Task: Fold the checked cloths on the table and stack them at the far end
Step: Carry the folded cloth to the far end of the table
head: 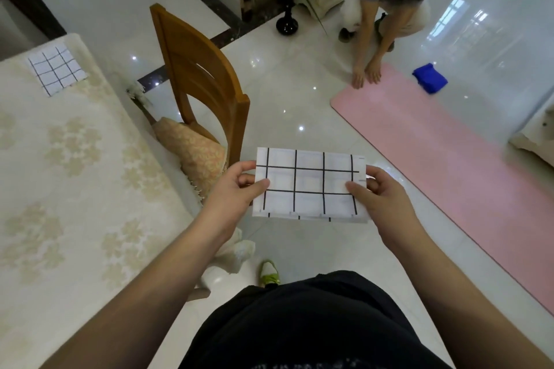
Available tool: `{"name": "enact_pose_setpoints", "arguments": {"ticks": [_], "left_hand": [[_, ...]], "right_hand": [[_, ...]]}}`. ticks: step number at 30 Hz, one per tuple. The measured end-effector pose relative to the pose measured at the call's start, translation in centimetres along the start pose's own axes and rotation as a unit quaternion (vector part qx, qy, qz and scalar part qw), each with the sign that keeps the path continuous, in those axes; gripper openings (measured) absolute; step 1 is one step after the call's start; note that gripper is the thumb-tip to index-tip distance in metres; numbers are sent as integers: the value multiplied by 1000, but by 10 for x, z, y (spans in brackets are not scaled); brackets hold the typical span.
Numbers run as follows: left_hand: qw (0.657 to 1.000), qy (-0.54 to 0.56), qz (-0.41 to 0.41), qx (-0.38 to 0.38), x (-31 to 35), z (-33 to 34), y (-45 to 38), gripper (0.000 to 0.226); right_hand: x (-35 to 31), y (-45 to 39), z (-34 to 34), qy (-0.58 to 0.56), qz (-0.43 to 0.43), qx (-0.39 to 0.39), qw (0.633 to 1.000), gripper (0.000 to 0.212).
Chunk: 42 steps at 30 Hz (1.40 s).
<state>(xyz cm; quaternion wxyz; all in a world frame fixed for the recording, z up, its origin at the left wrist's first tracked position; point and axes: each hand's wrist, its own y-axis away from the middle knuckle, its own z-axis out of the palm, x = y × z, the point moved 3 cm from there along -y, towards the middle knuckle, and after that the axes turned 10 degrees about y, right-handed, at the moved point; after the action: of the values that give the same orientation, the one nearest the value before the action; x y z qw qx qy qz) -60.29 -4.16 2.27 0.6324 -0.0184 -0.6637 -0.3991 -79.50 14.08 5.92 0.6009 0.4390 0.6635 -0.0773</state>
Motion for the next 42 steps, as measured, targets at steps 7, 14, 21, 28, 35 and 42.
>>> {"name": "enact_pose_setpoints", "arguments": {"ticks": [7,14,21,28,35,42], "left_hand": [[999,31,-9,34,36,19,-45,39],[995,40,-3,88,77,51,-108,42],[985,75,22,151,126,93,-154,56],[973,108,36,199,150,86,-184,60],[958,147,36,245,160,39,-212,47],[937,215,41,274,183,-8,-249,39]], "right_hand": [[-34,-78,-8,16,-20,-27,999,30],[-79,-179,-28,22,-48,-86,995,29],[-134,-267,-54,29,-71,-125,989,30],[-171,-328,-26,42,-90,-178,979,26],[-206,-373,40,66,-90,-252,961,25],[-248,-417,109,113,-105,-298,942,24]]}}
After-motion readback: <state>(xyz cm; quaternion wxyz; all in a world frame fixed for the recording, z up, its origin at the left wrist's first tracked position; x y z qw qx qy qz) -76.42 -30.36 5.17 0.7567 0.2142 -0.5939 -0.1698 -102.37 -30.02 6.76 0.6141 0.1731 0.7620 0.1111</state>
